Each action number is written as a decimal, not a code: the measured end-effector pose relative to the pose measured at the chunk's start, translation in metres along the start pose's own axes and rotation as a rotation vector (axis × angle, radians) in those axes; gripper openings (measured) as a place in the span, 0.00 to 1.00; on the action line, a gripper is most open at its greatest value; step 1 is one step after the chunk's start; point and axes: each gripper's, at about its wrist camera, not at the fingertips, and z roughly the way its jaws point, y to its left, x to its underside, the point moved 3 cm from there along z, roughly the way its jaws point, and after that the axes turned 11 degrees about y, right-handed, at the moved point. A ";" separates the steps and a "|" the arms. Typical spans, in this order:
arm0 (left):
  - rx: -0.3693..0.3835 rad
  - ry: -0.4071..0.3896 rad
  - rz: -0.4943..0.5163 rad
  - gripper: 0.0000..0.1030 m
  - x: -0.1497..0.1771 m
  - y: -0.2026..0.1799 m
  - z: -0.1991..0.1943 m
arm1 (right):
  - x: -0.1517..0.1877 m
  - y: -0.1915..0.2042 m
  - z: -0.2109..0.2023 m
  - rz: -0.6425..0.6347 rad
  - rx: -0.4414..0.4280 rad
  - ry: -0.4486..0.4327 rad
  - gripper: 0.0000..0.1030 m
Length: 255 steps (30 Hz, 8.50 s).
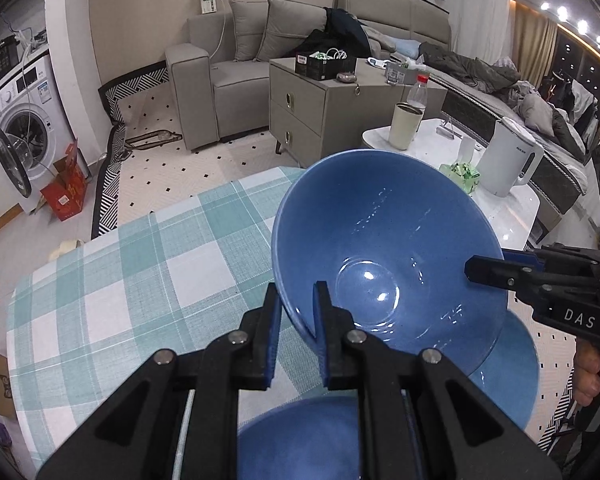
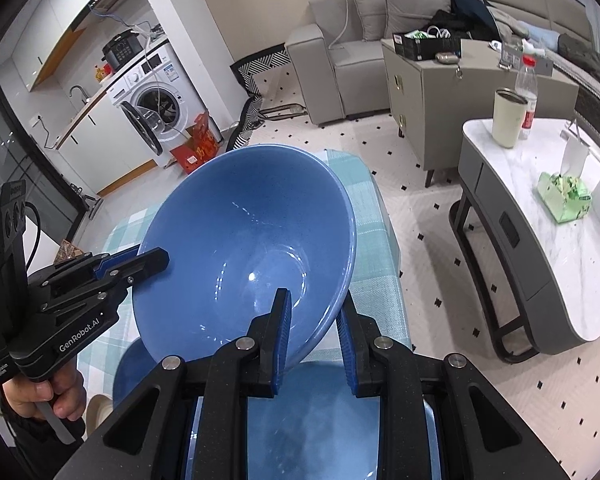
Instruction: Organize plates and bowls
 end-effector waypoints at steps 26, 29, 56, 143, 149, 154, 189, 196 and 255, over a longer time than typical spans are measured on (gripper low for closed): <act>-0.063 -0.055 -0.026 0.13 0.056 -0.003 -0.064 | 0.047 0.053 -0.049 -0.105 -0.015 -0.056 0.23; -0.059 -0.055 -0.026 0.13 0.062 -0.005 -0.066 | 0.051 0.053 -0.051 -0.104 -0.015 -0.055 0.23; -0.088 -0.067 -0.042 0.14 0.114 0.004 -0.090 | 0.097 0.087 -0.046 -0.161 -0.036 -0.012 0.23; -0.120 0.075 -0.054 0.14 0.171 0.029 -0.032 | 0.133 0.118 0.027 -0.275 0.050 0.132 0.25; -0.118 0.082 -0.058 0.15 0.172 0.031 -0.031 | 0.132 0.120 0.027 -0.284 0.061 0.131 0.25; -0.117 0.090 -0.060 0.15 0.173 0.032 -0.029 | 0.131 0.123 0.029 -0.295 0.080 0.130 0.25; -0.135 0.094 -0.022 0.48 0.176 0.030 -0.034 | 0.136 0.137 0.033 -0.423 0.240 0.106 0.41; -0.130 0.089 -0.027 0.48 0.176 0.031 -0.037 | 0.135 0.134 0.025 -0.404 0.198 0.113 0.46; 0.002 0.040 0.179 1.00 0.067 -0.090 -0.009 | 0.134 -0.043 -0.063 0.016 0.124 -0.038 0.99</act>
